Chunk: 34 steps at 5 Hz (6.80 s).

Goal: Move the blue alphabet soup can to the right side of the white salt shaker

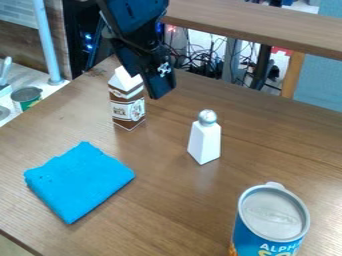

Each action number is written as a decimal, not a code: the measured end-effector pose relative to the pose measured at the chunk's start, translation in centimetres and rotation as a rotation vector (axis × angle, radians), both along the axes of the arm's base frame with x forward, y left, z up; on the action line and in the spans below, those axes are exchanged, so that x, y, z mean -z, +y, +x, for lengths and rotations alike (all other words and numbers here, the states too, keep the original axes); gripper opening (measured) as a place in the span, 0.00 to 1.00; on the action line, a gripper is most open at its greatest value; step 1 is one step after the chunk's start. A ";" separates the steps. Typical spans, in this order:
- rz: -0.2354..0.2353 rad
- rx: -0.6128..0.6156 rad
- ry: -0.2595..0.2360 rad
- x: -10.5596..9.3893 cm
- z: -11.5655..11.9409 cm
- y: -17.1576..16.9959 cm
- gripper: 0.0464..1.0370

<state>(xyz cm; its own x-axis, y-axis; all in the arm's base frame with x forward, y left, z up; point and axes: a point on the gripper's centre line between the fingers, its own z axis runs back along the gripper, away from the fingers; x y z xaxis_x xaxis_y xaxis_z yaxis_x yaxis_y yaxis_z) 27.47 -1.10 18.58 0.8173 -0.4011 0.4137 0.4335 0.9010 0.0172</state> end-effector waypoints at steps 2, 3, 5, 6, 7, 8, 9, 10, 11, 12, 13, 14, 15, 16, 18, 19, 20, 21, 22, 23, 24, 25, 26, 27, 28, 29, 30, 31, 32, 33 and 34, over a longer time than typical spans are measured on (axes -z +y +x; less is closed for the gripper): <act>-0.004 -0.009 0.031 0.8 -0.2 0.0 0.96; 0.002 -0.238 0.184 4.1 -0.2 -0.6 0.96; -0.018 -0.429 0.359 5.8 -1.6 -7.1 0.96; -0.040 -0.478 0.375 5.8 -2.5 -9.7 0.96; -0.036 -0.462 0.397 5.6 -4.1 -12.1 0.96; -0.071 -0.450 0.371 3.8 -5.5 -13.5 0.96; -0.084 -0.419 0.373 3.5 -7.0 -15.5 0.96; -0.056 -0.407 0.390 4.9 -7.8 -16.4 0.96; 0.028 -0.391 0.381 7.9 -7.8 -17.9 0.96; 0.078 -0.361 0.354 9.5 -7.5 -18.4 0.96; 0.081 -0.362 0.300 9.8 -7.0 -18.5 0.96; 0.060 -0.379 0.263 10.0 -6.5 -18.5 0.96; 0.040 -0.416 0.246 10.0 -5.6 -18.0 0.96; 0.029 -0.457 0.229 10.0 -4.7 -17.3 0.96; 0.020 -0.517 0.221 10.1 -3.4 -15.7 0.96; 0.024 -0.528 0.213 10.2 -3.0 -15.1 0.96; 0.045 -0.552 0.212 10.7 -2.4 -14.3 0.96; 0.048 -0.569 0.203 10.8 -1.7 -13.7 0.96; 0.041 -0.593 0.186 10.4 -0.3 -13.0 0.96; 0.041 -0.613 0.184 10.4 1.1 -12.8 0.96; 0.040 -0.637 0.181 10.0 2.8 -12.5 0.96; 0.042 -0.656 0.178 10.1 4.0 -12.0 0.96; 0.057 -0.687 0.188 10.9 5.1 -10.8 0.96; 0.069 -0.697 0.181 11.2 6.0 -10.4 0.96; 0.065 -0.733 0.178 11.2 7.5 -9.6 0.96; 0.069 -0.728 0.178 11.1 8.7 -9.5 0.96; 0.063 -0.722 0.184 11.1 10.2 -9.5 0.96; 0.066 -0.707 0.192 11.2 10.7 -9.7 0.96; 0.038 -0.677 0.271 12.0 9.2 -9.9 0.96; -0.096 -0.597 0.343 9.8 7.1 -9.6 0.96; -0.212 -0.498 0.376 7.4 4.3 -9.5 0.96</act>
